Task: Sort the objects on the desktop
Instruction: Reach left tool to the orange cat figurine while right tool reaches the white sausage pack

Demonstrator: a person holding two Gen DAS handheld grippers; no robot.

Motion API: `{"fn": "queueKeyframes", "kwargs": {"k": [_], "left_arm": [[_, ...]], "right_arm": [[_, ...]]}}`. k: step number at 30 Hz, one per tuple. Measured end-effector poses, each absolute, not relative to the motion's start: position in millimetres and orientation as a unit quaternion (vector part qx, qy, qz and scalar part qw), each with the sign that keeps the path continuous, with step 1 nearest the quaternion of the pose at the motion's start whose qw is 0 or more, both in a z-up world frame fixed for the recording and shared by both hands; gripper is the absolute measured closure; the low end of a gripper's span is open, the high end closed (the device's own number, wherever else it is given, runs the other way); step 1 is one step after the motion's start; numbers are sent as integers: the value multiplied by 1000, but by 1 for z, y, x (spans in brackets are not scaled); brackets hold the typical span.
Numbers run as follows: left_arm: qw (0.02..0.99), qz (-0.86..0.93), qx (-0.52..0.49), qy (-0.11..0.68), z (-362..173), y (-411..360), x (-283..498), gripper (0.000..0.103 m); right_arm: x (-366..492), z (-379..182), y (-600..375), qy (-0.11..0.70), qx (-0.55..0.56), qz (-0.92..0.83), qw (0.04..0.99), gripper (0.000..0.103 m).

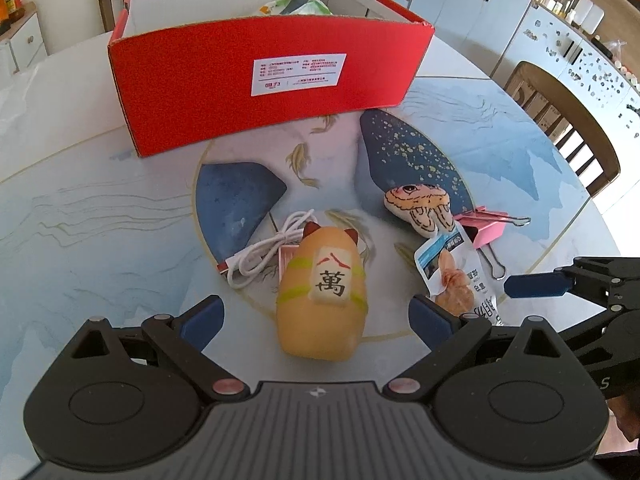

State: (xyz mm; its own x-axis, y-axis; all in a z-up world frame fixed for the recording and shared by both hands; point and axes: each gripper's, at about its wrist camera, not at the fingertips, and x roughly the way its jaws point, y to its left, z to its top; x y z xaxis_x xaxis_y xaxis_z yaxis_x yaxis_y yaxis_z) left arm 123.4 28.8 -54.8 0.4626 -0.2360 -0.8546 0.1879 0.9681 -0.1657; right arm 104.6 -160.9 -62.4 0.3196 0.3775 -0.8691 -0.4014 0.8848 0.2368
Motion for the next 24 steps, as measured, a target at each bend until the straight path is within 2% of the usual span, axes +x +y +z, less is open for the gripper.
{"fn": "queueKeyframes", "kwargs": {"k": [11,18,21,24], "left_arm": [[854,-123,-24,505,-59,25,124,4],[859,-120,-12,497,-58,22,123,5],[857,-121,-17,500,-60,23,125,5],[855,-125,-20,503,-61,22,125,14]], "right_arm": [[100,-66,-146,526,-44,250,812,20],[100,-67,-141,510,-67,247,821,26],[100,-67,-139,501,-79,245,826,33],[99,-67,-137,494,-90,246,829,44]]}}
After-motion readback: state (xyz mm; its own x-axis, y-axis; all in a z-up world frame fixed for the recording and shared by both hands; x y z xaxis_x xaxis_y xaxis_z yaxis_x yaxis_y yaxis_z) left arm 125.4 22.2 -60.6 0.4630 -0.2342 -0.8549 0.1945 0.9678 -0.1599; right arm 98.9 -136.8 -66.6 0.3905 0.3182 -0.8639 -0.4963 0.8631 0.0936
